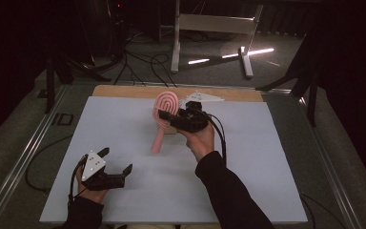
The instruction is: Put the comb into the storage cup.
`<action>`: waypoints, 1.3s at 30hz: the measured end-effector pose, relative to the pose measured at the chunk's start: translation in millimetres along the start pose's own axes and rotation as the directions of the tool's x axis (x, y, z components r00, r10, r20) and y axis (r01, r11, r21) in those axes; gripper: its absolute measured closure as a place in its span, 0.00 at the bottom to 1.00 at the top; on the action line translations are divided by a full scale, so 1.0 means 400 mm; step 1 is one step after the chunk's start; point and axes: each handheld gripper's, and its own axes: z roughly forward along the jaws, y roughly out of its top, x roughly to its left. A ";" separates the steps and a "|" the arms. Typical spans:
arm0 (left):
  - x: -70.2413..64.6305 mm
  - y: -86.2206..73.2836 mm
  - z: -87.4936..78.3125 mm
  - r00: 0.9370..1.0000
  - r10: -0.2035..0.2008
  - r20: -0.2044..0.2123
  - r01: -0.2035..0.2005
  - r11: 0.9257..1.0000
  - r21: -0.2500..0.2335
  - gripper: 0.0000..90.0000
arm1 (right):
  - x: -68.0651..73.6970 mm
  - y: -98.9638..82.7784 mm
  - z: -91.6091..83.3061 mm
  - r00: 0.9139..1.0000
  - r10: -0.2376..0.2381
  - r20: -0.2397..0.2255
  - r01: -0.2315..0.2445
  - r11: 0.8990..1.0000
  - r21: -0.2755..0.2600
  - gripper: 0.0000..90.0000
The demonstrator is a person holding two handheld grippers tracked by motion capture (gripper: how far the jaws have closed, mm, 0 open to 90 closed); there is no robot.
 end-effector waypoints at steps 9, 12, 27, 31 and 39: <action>0.001 0.000 0.000 1.000 -0.002 -0.003 0.002 1.000 0.001 0.00 | -0.013 0.017 0.008 1.000 0.011 0.010 -0.011 1.000 -0.021 0.71; 0.000 0.000 -0.001 1.000 0.001 -0.001 -0.001 1.000 0.002 0.00 | -0.013 0.023 0.011 1.000 0.010 0.011 -0.010 1.000 -0.023 0.71; -0.002 -0.002 0.002 1.000 0.003 0.003 -0.003 1.000 0.007 0.00 | -0.019 0.068 0.020 1.000 -0.002 0.020 0.003 1.000 -0.029 0.71; -0.003 -0.002 0.003 1.000 0.004 0.004 -0.004 1.000 0.008 0.00 | -0.023 0.078 0.021 0.999 -0.007 0.034 0.008 0.999 -0.035 0.71; -0.007 -0.003 0.006 1.000 0.006 0.009 -0.006 1.000 0.009 0.00 | -0.035 0.095 0.030 0.998 -0.015 0.055 0.017 0.999 -0.036 0.71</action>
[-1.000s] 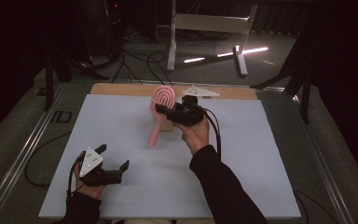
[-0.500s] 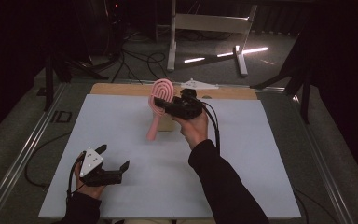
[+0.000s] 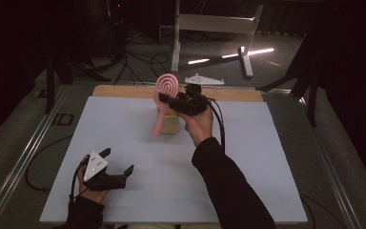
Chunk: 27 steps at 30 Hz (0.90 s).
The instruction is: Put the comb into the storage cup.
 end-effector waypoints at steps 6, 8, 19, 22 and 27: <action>-0.001 0.001 -0.001 1.000 -0.001 0.003 0.001 1.000 -0.002 0.00 | -0.006 0.013 0.002 1.000 -0.006 0.001 0.006 1.000 -0.002 0.71; -0.002 0.001 -0.001 1.000 0.002 0.002 -0.002 1.000 -0.002 0.00 | -0.007 0.018 0.002 1.000 -0.007 0.004 0.007 1.000 -0.003 0.71; -0.001 0.004 -0.004 1.000 -0.009 0.007 0.009 1.000 -0.012 0.00 | -0.014 0.037 0.006 1.000 0.002 0.007 -0.002 1.000 -0.021 0.71; 0.000 0.004 -0.005 1.000 -0.012 0.005 0.012 1.000 -0.015 0.00 | -0.016 0.040 0.007 1.000 0.001 0.007 -0.001 1.000 -0.021 0.71; -0.002 0.006 -0.005 1.000 -0.010 0.002 0.010 1.000 -0.018 0.00 | -0.025 0.042 0.013 1.000 0.008 0.017 -0.008 1.000 -0.023 0.71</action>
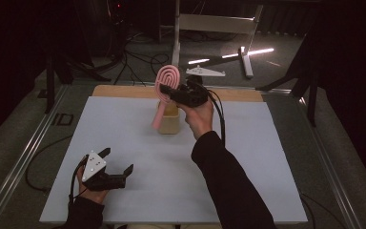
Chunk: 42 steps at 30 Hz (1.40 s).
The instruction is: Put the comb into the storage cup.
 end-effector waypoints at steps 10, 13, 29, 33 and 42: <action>-0.002 0.003 -0.001 1.000 0.001 0.001 -0.001 1.000 -0.006 0.00 | -0.004 0.020 0.011 1.000 -0.007 0.011 0.007 1.000 -0.008 0.71; -0.002 0.003 -0.001 1.000 -0.001 0.003 0.001 1.000 -0.007 0.00 | -0.008 0.024 0.011 1.000 -0.008 0.013 0.008 1.000 -0.015 0.71; -0.003 0.004 -0.001 1.000 -0.005 0.003 0.005 1.000 -0.008 0.00 | -0.039 0.044 0.013 0.998 -0.002 0.064 0.004 0.999 -0.039 0.71; -0.003 0.005 -0.002 1.000 -0.009 0.003 0.009 1.000 -0.013 0.00 | -0.044 0.047 0.019 0.997 0.003 0.079 0.001 0.999 -0.046 0.71; 0.002 0.007 -0.007 1.000 -0.021 -0.009 0.020 0.999 -0.028 0.00 | -0.057 0.044 0.029 0.993 0.001 0.119 0.004 0.999 -0.046 0.71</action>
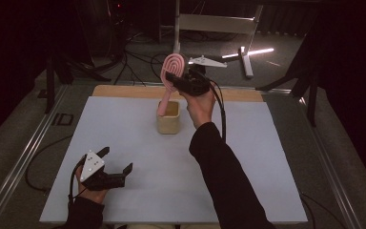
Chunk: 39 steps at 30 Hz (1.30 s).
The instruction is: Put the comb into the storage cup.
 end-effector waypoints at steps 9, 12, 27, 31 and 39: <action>0.000 0.001 -0.001 1.000 -0.005 0.002 0.005 1.000 0.000 0.00 | -0.009 -0.006 0.008 0.999 -0.013 0.034 0.013 1.000 0.000 0.71; 0.001 0.002 -0.002 1.000 -0.010 0.001 0.010 1.000 -0.003 0.00 | -0.011 -0.008 0.011 0.999 -0.007 0.040 0.007 1.000 -0.003 0.71; -0.001 0.001 -0.002 1.000 0.001 -0.017 -0.001 1.000 -0.001 0.01 | -0.019 -0.015 0.023 0.997 -0.008 0.074 0.008 1.000 -0.001 0.71; -0.001 0.000 -0.001 1.000 0.001 -0.018 -0.001 1.000 -0.002 0.01 | -0.019 -0.017 0.025 0.997 -0.009 0.071 0.009 1.000 0.001 0.71; -0.002 0.000 0.000 1.000 0.002 -0.016 -0.002 1.000 0.000 0.01 | -0.021 -0.028 0.032 0.997 -0.005 0.074 0.004 1.000 0.006 0.71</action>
